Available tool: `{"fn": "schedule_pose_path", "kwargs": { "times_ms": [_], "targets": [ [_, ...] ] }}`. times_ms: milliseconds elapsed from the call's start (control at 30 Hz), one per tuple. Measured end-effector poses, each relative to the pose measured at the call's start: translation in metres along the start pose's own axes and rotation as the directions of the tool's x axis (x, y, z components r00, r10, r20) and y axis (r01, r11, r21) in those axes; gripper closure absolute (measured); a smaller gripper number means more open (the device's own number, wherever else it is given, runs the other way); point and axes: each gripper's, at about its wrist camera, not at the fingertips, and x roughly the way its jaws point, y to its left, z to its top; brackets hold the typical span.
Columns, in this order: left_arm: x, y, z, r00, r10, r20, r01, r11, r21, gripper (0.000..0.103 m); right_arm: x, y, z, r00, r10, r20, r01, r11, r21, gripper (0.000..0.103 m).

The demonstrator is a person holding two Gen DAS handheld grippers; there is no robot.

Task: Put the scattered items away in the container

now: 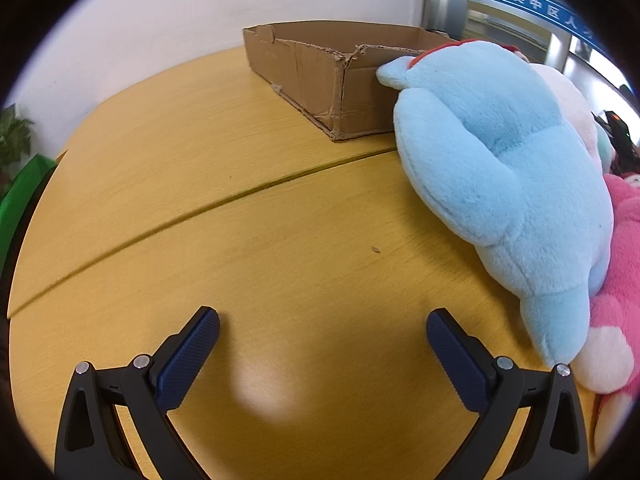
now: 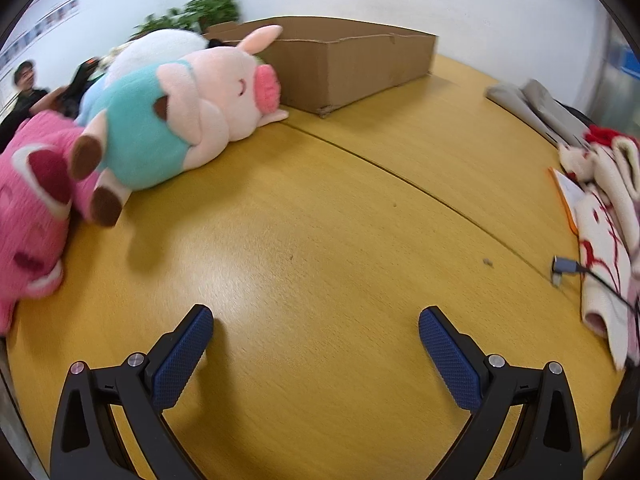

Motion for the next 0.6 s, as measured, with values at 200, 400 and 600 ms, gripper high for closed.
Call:
{"fn": "schedule_pose_path", "kwargs": {
  "times_ms": [200,400,600],
  "targets": [
    [0.005,-0.002,-0.011,1.000,0.007,0.000,-0.007,1.000,-0.019,0.000,-0.003,0.013,-0.005,0.997,-0.081,-0.007,0.081,0.990,0.113,0.000],
    [0.008,-0.004,-0.023,0.999,0.047,-0.010,-0.048,0.996,-0.081,0.001,-0.001,0.020,-0.001,0.991,-0.134,-0.015,0.135,0.974,0.185,0.000],
    [-0.033,-0.021,-0.038,0.992,0.090,0.090,-0.073,0.982,-0.176,0.001,-0.011,0.031,-0.006,0.985,-0.170,-0.032,0.173,0.962,0.211,0.000]
  ]
}}
